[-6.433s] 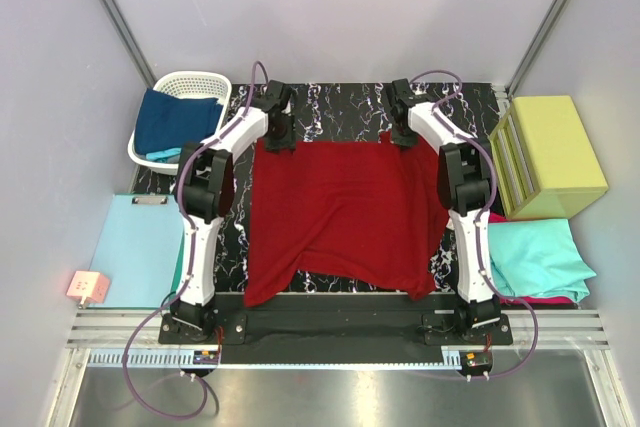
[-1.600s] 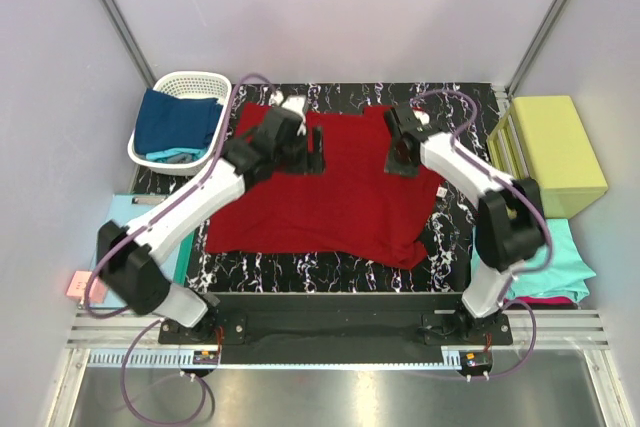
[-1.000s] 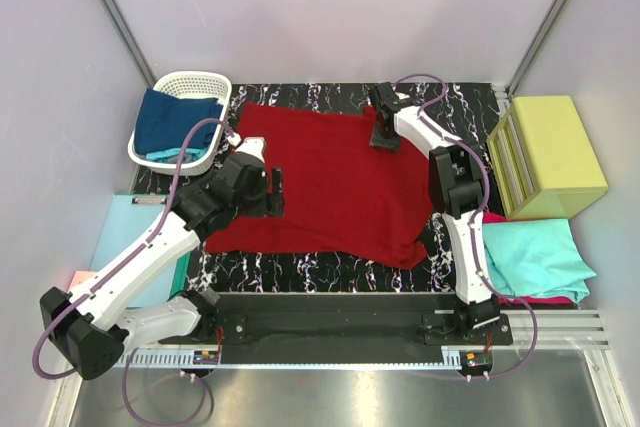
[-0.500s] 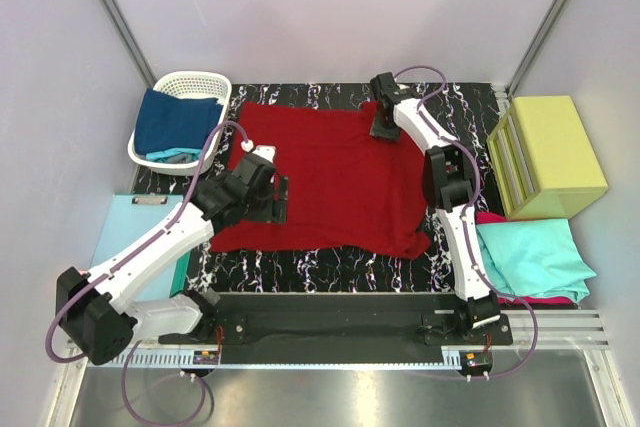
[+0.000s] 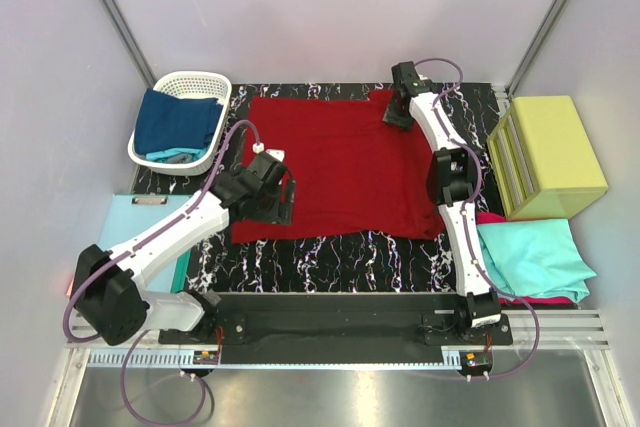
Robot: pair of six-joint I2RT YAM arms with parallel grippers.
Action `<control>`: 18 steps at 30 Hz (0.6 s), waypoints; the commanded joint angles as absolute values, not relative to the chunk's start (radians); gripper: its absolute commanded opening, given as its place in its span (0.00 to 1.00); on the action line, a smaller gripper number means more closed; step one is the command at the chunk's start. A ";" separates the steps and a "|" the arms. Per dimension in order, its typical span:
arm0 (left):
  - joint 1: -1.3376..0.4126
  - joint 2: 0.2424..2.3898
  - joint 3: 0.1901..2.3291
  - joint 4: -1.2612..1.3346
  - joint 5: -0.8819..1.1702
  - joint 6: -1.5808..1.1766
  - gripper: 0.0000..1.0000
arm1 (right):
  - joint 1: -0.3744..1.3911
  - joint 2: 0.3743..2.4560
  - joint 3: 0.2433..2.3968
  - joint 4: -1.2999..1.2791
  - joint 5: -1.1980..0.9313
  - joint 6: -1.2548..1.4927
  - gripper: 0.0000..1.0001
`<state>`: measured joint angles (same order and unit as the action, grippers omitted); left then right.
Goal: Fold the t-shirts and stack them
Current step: Flatten out the tshirt
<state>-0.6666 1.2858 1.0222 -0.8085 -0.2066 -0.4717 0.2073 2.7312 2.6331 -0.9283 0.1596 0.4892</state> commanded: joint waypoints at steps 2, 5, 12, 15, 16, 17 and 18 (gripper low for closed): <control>-0.672 1.235 1.083 -0.752 -0.222 -0.480 0.80 | 0.253 2.576 2.490 -0.876 0.190 0.405 0.54; -0.675 1.177 1.088 -0.741 -0.274 -0.482 0.84 | 0.319 2.293 2.260 -0.691 0.273 0.400 0.66; -0.686 1.097 1.016 -0.732 -0.385 -0.503 0.99 | 0.472 1.910 2.007 -0.695 0.430 0.342 1.00; -0.686 1.054 0.941 -0.686 -0.306 -0.523 0.99 | 0.549 1.752 1.788 -0.727 0.500 0.371 1.00; -0.686 1.045 0.916 -0.643 -0.289 -0.529 0.99 | 0.560 1.674 1.672 -0.739 0.497 0.411 1.00; -0.686 1.043 0.876 -0.629 -0.282 -0.564 0.99 | 0.569 1.636 1.613 -0.747 0.486 0.479 1.00; -0.687 1.043 0.856 -0.621 -0.294 -0.592 0.99 | 0.593 1.596 1.553 -0.758 0.483 0.517 0.95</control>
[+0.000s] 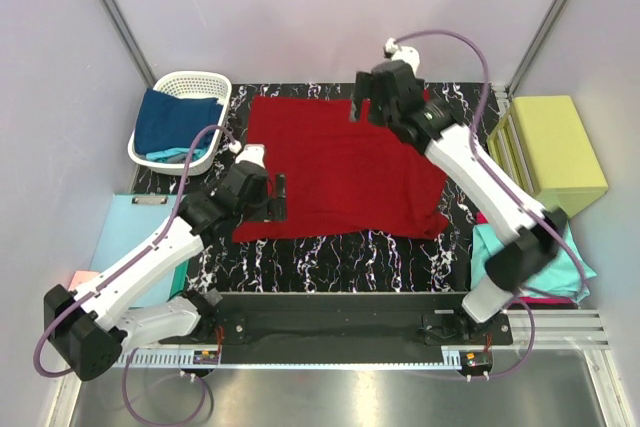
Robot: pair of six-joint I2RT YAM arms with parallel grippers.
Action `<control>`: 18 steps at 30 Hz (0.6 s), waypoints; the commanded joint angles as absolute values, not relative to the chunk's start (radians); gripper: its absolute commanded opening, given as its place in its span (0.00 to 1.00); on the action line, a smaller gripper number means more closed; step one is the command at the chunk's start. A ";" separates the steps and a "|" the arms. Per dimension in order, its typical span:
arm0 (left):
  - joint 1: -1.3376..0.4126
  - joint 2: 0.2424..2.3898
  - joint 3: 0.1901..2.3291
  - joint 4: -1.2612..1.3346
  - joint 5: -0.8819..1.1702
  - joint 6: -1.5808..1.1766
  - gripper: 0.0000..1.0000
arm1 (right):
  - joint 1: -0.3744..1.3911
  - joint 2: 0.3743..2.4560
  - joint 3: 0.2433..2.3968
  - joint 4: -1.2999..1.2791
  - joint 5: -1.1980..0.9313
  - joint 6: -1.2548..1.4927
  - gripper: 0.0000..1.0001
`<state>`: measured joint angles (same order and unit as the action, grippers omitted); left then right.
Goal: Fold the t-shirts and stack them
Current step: Flatten out the tshirt
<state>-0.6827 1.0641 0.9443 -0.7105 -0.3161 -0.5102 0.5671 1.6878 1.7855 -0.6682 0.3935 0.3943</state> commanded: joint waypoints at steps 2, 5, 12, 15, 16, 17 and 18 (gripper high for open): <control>-0.686 1.042 0.804 -0.594 -0.298 -0.642 0.99 | 0.632 1.436 1.351 -0.729 0.495 0.622 0.85; -0.690 1.048 0.775 -0.566 -0.252 -0.644 0.99 | 0.686 1.203 1.103 -0.618 0.499 0.740 0.83; -0.695 1.126 0.831 -0.623 -0.212 -0.597 0.99 | 0.790 1.224 1.125 -1.038 0.543 0.851 1.00; -0.695 1.150 0.850 -0.624 -0.221 -0.584 0.99 | 0.848 1.242 1.076 -1.075 0.539 0.990 0.99; -0.695 1.167 0.859 -0.626 -0.219 -0.581 0.99 | 0.854 1.259 1.065 -1.089 0.535 1.021 0.98; -0.695 1.176 0.862 -0.627 -0.210 -0.581 0.99 | 0.861 1.276 1.051 -1.109 0.516 1.040 0.97; -0.695 1.186 0.865 -0.629 -0.207 -0.581 0.99 | 0.864 1.317 1.033 -1.124 0.509 1.080 0.95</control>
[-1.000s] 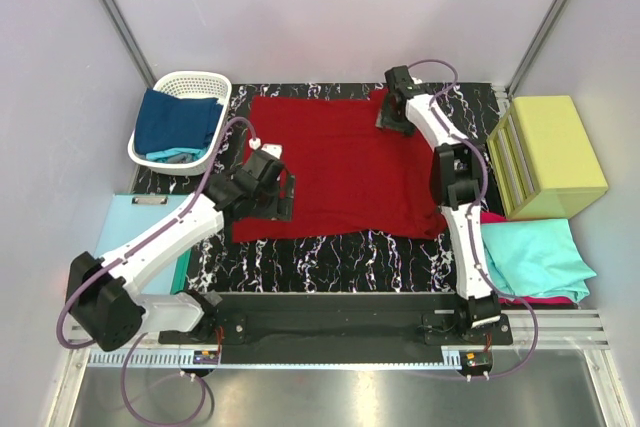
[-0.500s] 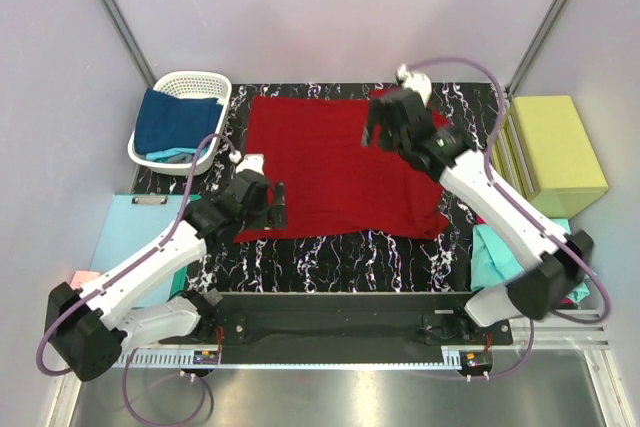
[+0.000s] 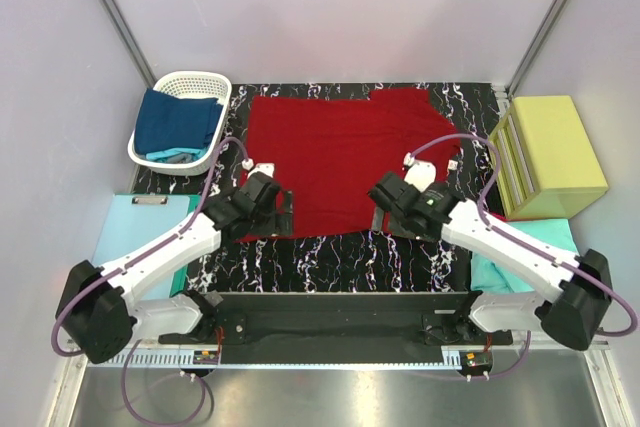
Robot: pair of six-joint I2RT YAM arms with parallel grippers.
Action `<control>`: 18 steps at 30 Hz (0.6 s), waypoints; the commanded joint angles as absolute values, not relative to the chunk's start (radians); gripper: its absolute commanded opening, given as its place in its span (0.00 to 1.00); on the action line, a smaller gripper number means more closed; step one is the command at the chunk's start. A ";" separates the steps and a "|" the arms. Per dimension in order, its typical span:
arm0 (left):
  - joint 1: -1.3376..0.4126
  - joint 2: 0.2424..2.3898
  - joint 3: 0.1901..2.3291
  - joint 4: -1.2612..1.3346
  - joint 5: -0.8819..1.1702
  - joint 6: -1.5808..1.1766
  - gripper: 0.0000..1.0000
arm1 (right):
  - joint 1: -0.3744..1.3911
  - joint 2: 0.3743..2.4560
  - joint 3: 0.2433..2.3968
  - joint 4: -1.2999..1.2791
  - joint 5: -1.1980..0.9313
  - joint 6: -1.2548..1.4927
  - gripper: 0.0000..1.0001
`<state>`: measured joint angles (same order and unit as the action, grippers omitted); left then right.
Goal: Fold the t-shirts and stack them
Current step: Flatten out the tshirt, then grap the side of the flattened tshirt closest away from the robot with both arms
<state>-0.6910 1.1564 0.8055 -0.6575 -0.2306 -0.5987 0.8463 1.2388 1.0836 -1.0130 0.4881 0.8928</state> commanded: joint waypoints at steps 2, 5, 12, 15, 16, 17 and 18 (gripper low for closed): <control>-0.695 1.209 0.873 -0.638 -0.203 -0.587 0.99 | 0.893 1.353 1.019 -1.169 0.520 1.136 0.90; -0.695 1.229 0.877 -0.646 -0.207 -0.595 0.99 | 0.913 1.382 0.965 -1.202 0.547 1.247 0.77; -0.695 1.258 0.908 -0.667 -0.209 -0.584 0.99 | 0.898 1.457 0.997 -1.232 0.664 1.368 0.68; -0.695 1.258 0.925 -0.683 -0.212 -0.572 0.99 | 0.853 1.529 1.045 -1.230 0.667 1.339 0.69; -0.695 1.253 0.928 -0.686 -0.213 -0.569 0.99 | 0.827 1.543 1.049 -1.221 0.667 1.332 0.69; -0.695 1.252 0.928 -0.689 -0.212 -0.568 0.99 | 0.810 1.554 1.052 -1.197 0.652 1.324 0.70; -0.695 1.243 0.927 -0.692 -0.212 -0.565 0.99 | 0.793 1.568 1.049 -1.180 0.640 1.301 0.70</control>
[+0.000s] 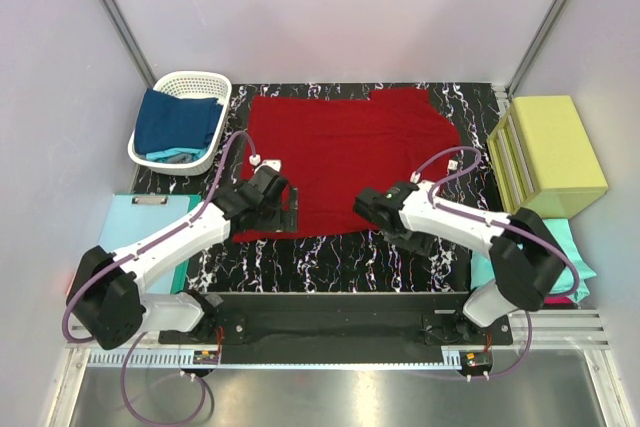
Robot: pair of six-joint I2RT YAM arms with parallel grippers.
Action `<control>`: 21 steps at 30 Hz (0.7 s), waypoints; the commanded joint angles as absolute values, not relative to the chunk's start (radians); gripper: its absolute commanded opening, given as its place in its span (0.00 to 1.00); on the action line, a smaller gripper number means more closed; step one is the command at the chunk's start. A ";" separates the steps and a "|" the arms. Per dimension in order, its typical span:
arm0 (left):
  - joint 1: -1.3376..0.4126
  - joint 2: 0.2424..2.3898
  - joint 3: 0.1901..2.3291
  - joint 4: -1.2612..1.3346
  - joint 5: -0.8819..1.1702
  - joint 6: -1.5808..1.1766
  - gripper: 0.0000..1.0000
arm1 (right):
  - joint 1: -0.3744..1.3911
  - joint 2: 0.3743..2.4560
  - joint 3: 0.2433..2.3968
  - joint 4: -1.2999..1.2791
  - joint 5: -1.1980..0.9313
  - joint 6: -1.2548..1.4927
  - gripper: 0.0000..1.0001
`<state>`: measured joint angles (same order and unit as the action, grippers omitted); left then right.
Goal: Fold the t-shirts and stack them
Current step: Grap the side of the flattened tshirt closest away from the robot with both arms
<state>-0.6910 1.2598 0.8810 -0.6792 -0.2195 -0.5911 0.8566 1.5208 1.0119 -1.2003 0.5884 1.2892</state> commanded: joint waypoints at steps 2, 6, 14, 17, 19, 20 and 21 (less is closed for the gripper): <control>-0.695 1.232 0.922 -0.693 -0.212 -0.561 0.99 | 0.752 1.574 1.032 -1.126 0.614 1.284 0.70; -0.695 1.204 0.907 -0.695 -0.206 -0.549 0.99 | 0.684 1.572 1.005 -1.045 0.578 1.244 0.68; -0.695 1.192 0.887 -0.701 -0.195 -0.535 0.99 | 0.630 1.637 1.017 -0.970 0.560 1.206 0.58; -0.695 1.192 0.888 -0.710 -0.193 -0.534 0.99 | 0.630 1.658 1.006 -0.951 0.531 1.212 0.41; -0.695 1.184 0.888 -0.713 -0.195 -0.532 0.99 | 0.630 1.658 0.996 -0.948 0.525 1.224 0.32; -0.695 1.181 0.887 -0.715 -0.196 -0.532 0.99 | 0.630 1.651 0.986 -0.948 0.525 1.227 0.19; -0.695 1.177 0.884 -0.715 -0.199 -0.532 0.99 | 0.630 1.644 0.983 -0.951 0.523 1.233 0.12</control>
<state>-0.6918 1.2137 0.8837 -0.7174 -0.2123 -0.5484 0.6338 1.6627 0.9989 -0.9646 0.5358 1.2068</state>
